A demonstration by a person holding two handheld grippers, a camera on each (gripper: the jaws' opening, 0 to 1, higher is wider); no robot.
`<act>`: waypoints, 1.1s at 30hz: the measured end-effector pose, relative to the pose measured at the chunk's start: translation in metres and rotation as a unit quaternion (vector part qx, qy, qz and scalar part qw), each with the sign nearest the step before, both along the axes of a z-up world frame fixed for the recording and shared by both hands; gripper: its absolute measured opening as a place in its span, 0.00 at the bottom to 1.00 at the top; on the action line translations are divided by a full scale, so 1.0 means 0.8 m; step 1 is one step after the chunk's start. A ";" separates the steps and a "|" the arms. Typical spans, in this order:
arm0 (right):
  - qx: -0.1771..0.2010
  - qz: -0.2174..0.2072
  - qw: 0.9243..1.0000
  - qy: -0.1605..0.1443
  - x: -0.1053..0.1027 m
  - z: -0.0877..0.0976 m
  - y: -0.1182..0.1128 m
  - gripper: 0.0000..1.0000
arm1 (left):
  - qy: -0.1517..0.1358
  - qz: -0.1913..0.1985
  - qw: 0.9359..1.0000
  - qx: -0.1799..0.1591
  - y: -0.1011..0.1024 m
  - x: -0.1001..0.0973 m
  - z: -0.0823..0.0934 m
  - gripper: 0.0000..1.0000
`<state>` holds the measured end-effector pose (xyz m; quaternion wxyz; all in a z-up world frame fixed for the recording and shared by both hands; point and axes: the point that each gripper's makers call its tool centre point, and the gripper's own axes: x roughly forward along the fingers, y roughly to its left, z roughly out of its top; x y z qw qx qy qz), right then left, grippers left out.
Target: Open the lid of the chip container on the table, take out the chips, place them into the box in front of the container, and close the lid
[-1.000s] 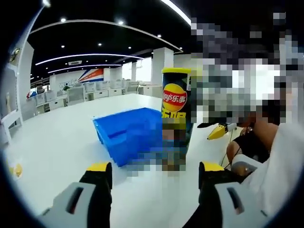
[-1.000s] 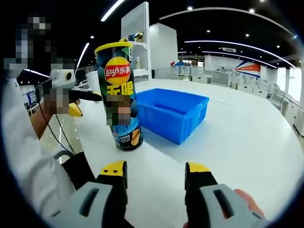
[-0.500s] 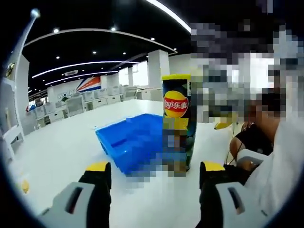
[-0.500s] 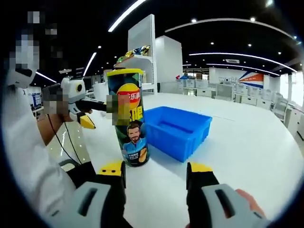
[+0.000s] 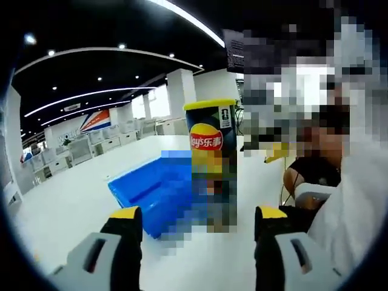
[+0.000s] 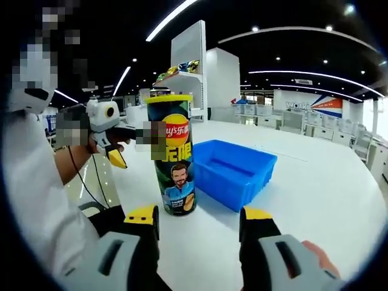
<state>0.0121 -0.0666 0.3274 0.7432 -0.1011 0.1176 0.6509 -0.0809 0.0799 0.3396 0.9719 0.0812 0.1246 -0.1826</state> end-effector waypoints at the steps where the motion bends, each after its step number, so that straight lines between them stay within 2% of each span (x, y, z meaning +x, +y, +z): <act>1: 0.000 0.000 1.000 -0.001 0.000 0.000 0.000 0.52 | 0.000 0.000 1.000 0.001 0.000 0.001 -0.001 0.76; 8: -0.001 0.004 1.000 -0.003 -0.001 0.001 0.002 0.52 | -0.003 -0.019 1.000 -0.006 -0.006 0.005 -0.004 0.76; 12: 0.000 0.006 1.000 -0.003 0.000 0.001 0.003 0.52 | -0.017 -0.067 0.997 -0.036 -0.017 0.009 0.000 0.77; 14: 0.000 0.009 1.000 -0.004 -0.002 0.000 0.003 0.52 | -0.017 -0.075 0.996 -0.053 -0.013 0.012 0.002 0.76; 20: 0.001 0.012 1.000 -0.003 -0.003 0.001 0.001 0.51 | -0.011 -0.110 0.993 -0.042 -0.019 0.022 -0.007 0.76; 24: 0.001 0.009 1.000 -0.002 -0.001 0.000 0.001 0.51 | -0.014 -0.147 0.988 -0.054 -0.039 0.032 -0.015 0.80; 27: 0.001 0.010 1.000 0.000 -0.002 -0.001 0.002 0.51 | -0.028 -0.172 0.983 -0.058 -0.053 0.036 -0.017 0.80; 29: 0.000 0.010 1.000 0.002 -0.003 -0.002 0.002 0.50 | -0.041 -0.194 0.978 -0.063 -0.062 0.035 -0.014 0.80; 30: 0.000 0.010 1.000 0.004 -0.003 -0.002 0.003 0.50 | -0.041 -0.193 0.978 -0.064 -0.061 0.037 -0.015 0.80; 33: -0.001 0.012 1.000 0.007 -0.005 -0.005 0.003 0.50 | -0.054 -0.212 0.972 -0.083 -0.066 0.041 -0.008 0.80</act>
